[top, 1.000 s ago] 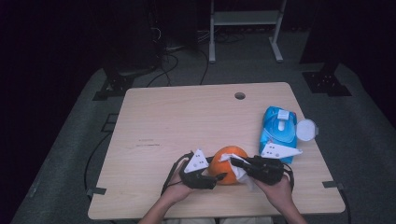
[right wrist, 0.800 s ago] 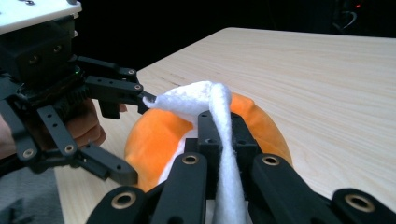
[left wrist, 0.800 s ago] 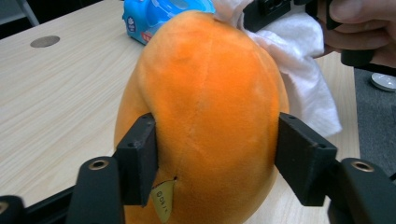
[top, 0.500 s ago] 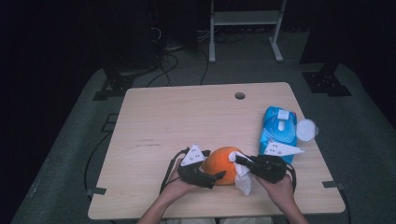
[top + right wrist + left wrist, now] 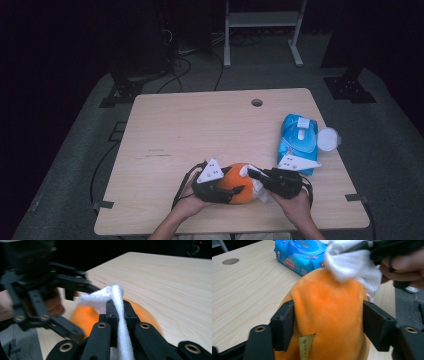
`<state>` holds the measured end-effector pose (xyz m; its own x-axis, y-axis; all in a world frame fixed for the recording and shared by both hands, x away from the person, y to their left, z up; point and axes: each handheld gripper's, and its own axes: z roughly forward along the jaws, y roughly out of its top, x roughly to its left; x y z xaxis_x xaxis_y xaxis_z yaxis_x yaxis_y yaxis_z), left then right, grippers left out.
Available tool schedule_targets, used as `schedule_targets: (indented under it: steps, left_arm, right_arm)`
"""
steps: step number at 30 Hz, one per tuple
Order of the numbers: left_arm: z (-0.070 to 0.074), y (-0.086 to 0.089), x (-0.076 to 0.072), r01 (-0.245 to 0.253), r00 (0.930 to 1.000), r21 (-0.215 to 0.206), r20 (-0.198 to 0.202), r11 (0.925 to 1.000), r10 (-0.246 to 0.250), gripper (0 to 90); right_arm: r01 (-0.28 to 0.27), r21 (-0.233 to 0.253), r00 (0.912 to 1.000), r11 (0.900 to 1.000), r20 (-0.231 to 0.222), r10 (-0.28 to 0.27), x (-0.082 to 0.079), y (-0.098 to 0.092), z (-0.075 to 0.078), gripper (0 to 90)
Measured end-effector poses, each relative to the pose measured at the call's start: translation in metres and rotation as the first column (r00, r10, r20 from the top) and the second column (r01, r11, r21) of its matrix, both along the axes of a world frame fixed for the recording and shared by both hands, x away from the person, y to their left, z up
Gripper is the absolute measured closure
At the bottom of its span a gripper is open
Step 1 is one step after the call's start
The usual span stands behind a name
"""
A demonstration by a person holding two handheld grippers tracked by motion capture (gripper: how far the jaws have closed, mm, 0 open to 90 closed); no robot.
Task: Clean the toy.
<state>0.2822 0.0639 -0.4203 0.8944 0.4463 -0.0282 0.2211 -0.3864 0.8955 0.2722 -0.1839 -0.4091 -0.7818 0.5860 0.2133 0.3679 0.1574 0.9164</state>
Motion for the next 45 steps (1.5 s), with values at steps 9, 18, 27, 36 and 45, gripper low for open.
schedule_targets:
  steps: [9, 18, 27, 36, 45]
  left_arm:
    - [-0.008, 0.0, 0.006, -0.033, 0.9992, -0.025, -0.024, 0.9992, 0.032, 25.4]
    - [-0.006, 0.005, 0.009, 0.019, 0.997, -0.091, -0.073, 0.9957, -0.026, 18.4]
    - [-0.008, -0.001, 0.005, -0.026, 0.9996, -0.031, -0.011, 0.9992, 0.026, 33.0]
    - [-0.003, 0.01, 0.009, 0.023, 0.999, -0.066, -0.037, 0.9975, -0.026, 18.5]
    - [-0.015, 0.008, 0.013, 0.005, 0.9989, -0.008, -0.046, 1.0, -0.005, 28.4]
  right_arm:
    - [0.039, 0.025, 0.9976, 0.999, -0.059, -0.037, 0.008, -0.012, -0.007, 85.7]
    - [0.012, -0.011, 0.9997, 1.0, -0.021, -0.012, 0.007, -0.005, -0.002, 85.8]
    - [-0.043, 0.015, 0.9989, 0.999, -0.017, 0.044, 0.0, 0.004, 0.004, 85.7]
    - [0.079, -0.011, 0.9944, 0.997, -0.07, -0.079, 0.017, -0.019, -0.018, 85.8]
    - [0.031, 0.051, 0.9977, 0.998, -0.061, -0.027, 0.008, -0.011, -0.008, 85.8]
